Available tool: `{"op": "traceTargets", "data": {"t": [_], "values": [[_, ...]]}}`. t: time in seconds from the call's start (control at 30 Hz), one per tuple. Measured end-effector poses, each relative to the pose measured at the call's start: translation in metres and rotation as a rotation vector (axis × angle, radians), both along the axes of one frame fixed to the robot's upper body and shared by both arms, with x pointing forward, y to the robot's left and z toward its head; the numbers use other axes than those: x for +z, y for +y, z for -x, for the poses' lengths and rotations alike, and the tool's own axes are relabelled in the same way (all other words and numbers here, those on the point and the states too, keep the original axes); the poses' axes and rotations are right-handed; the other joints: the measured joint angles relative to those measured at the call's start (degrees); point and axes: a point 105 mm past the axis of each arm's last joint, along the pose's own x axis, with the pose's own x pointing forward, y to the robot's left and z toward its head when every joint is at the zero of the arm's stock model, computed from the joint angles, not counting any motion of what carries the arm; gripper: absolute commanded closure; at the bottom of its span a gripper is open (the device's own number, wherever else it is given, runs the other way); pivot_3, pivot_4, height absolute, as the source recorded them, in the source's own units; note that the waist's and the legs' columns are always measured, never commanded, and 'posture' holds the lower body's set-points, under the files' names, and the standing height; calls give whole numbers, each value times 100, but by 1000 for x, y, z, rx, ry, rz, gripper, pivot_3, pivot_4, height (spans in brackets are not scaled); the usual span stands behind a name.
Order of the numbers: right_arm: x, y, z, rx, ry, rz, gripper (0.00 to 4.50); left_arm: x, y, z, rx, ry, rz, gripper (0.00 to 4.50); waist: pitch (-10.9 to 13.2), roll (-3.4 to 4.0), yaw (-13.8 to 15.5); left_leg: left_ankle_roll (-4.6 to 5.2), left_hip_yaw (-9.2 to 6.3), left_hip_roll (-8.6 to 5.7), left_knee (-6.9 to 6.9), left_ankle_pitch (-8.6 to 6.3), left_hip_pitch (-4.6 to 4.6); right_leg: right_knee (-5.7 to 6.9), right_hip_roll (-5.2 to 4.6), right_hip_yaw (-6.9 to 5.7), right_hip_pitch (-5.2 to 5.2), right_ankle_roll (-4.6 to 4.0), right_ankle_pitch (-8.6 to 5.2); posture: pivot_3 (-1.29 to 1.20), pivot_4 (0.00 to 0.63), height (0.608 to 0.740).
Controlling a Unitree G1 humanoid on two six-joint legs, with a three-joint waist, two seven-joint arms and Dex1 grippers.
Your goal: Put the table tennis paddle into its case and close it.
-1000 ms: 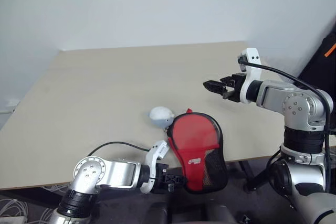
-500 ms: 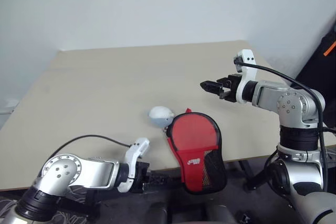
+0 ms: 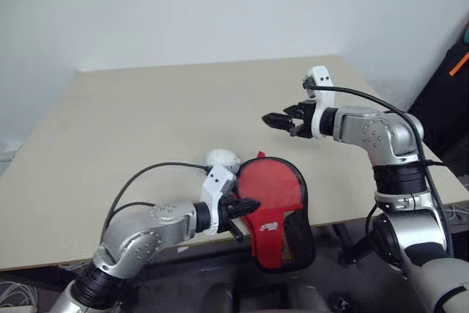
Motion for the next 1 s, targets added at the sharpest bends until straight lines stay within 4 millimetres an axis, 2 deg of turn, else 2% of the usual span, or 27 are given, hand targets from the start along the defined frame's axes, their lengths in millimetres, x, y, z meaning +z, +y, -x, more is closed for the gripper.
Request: {"op": "traceTargets", "data": {"t": [0.1,0.27,0.43,0.8,1.0], "values": [[-12,21,2,86,44,10,0,-4,-12,-4,-27,-40,25,4485,0,-2,-6,3,-2,1,9,2,-1,7,0,-1,2,0,1,0,0,740],[-27,44,6,176,95,24,0,-9,-18,-19,-17,-130,5,4485,-1,-2,4,4,-7,0,12,2,-2,10,1,-4,5,4,4,0,0,740],[-49,62,9,234,132,61,0,-21,-23,-24,-20,-155,-20,4485,-1,-2,1,4,-9,1,12,2,-2,14,2,-5,3,19,12,0,0,740],[-73,93,11,288,166,86,0,-26,-32,-27,-57,-171,-11,4485,-2,-1,5,3,-26,-1,19,2,0,17,2,-17,13,19,13,0,0,740],[-86,96,9,274,169,110,0,-27,-33,-30,-76,-179,-19,4485,-3,0,0,3,-33,-2,22,2,0,19,2,-22,16,20,13,0,0,740]]}}
